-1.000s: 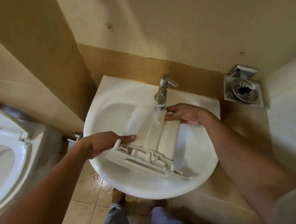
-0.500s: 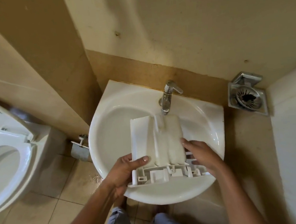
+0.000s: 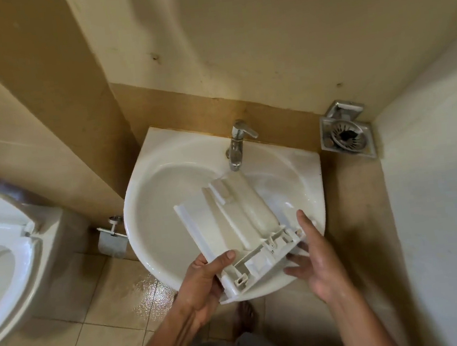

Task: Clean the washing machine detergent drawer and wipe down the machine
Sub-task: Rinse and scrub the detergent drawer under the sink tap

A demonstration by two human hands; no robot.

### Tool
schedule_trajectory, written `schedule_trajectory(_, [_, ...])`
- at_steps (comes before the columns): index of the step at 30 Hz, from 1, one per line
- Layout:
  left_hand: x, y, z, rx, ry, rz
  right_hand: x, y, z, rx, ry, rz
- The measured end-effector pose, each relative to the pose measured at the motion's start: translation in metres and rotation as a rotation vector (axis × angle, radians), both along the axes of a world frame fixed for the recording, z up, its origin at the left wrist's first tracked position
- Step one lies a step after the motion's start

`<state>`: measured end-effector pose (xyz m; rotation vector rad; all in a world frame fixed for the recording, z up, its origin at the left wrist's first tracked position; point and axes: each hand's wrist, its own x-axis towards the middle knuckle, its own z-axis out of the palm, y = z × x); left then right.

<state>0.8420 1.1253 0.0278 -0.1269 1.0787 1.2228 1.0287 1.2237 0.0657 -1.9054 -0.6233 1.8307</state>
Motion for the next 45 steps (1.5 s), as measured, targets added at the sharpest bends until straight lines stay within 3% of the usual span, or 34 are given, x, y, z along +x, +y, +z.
schedule_trajectory(4, [0.022,0.008,0.002,0.047,-0.056,0.13,-0.035,-0.023,0.01,0.051,0.106,0.11])
schedule_trajectory(7, [0.028,0.022,0.002,0.072,-0.079,0.123,-0.055,-0.006,0.008,0.212,-0.019,0.21])
schedule_trajectory(12, [0.007,0.036,-0.002,-0.022,-0.103,0.042,-0.048,0.041,0.015,0.116,-0.127,0.367])
schedule_trajectory(17, [-0.022,0.031,-0.013,-0.056,-0.189,0.21,-0.058,0.044,0.012,0.219,-0.325,0.452])
schedule_trajectory(25, [-0.05,0.033,-0.017,-0.048,-0.246,0.231,-0.099,0.044,0.012,0.278,-0.365,0.603])
schedule_trajectory(28, [-0.058,0.025,-0.017,-0.07,-0.231,0.217,-0.098,0.042,0.007,0.292,-0.296,0.672])
schedule_trajectory(34, [-0.081,0.015,-0.011,-0.075,-0.031,0.256,-0.054,0.033,-0.007,0.272,-0.115,0.616])
schedule_trajectory(40, [-0.115,-0.007,-0.005,0.224,-0.403,-0.004,-0.013,0.056,-0.01,0.207,0.084,0.668])
schedule_trajectory(42, [-0.121,-0.004,0.002,0.241,-0.408,-0.063,-0.01,0.071,-0.008,0.154,0.147,0.751])
schedule_trajectory(45, [-0.113,0.008,0.019,0.1,-0.286,-0.195,-0.018,0.095,-0.009,0.074,0.135,0.925])
